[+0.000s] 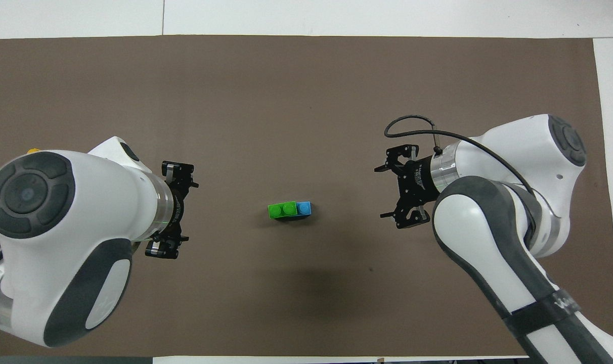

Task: Remove green block with left arm and hold with right
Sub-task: 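Move the left gripper and the right gripper toward the joined bricks, then lower the left gripper to the green brick while the right gripper nears the blue brick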

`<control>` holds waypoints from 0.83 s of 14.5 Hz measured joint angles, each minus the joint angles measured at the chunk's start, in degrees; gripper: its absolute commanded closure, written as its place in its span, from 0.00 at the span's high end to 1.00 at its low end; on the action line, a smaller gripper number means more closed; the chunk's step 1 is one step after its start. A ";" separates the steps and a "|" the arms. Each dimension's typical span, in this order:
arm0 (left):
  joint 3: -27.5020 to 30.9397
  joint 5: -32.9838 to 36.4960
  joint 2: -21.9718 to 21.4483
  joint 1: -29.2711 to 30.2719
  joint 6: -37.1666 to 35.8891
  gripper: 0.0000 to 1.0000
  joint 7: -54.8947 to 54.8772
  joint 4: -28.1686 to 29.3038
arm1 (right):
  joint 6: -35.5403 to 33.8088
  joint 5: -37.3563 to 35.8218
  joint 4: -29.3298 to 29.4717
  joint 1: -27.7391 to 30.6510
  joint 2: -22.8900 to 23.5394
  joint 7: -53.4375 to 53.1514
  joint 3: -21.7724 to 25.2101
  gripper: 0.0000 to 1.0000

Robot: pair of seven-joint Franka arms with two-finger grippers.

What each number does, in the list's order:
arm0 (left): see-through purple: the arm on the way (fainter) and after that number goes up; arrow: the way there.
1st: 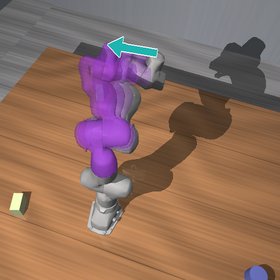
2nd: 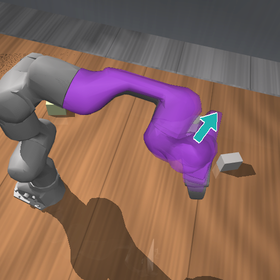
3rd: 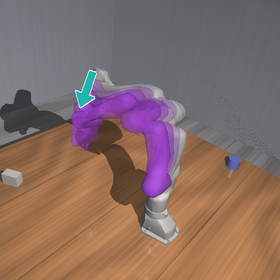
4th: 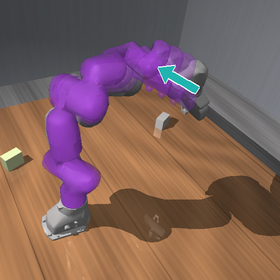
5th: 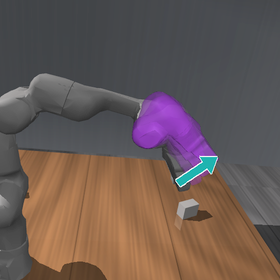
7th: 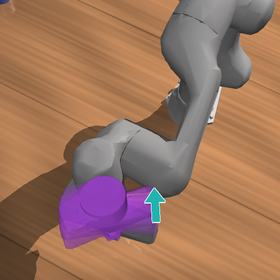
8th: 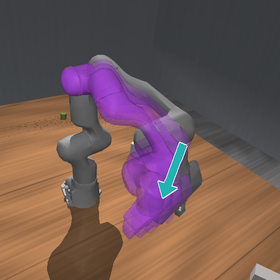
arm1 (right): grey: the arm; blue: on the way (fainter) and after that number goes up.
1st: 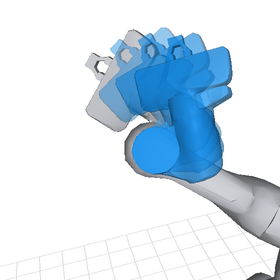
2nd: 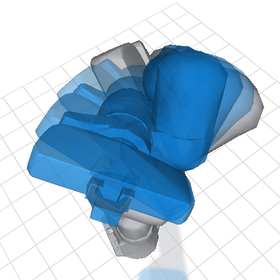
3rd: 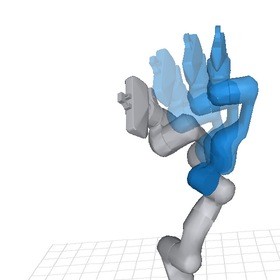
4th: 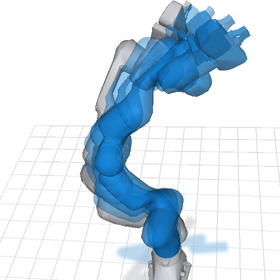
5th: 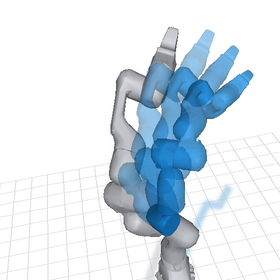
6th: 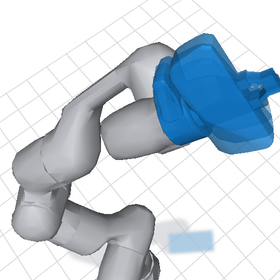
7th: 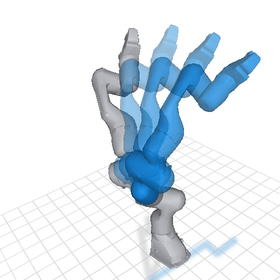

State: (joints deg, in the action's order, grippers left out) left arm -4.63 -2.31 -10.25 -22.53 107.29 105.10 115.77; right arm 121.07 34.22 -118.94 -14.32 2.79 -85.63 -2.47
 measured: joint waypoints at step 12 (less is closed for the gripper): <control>0.01 -0.14 10.78 -7.42 15.96 1.00 28.99 3.14 | 14.67 9.72 -3.72 -8.72 4.21 7.97 -0.04 1.00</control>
State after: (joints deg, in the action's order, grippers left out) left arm -4.62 -2.45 0.53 -29.95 123.25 134.09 118.91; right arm 135.74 43.93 -122.66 -23.04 7.00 -77.67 -2.50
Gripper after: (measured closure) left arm 0.000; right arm 0.000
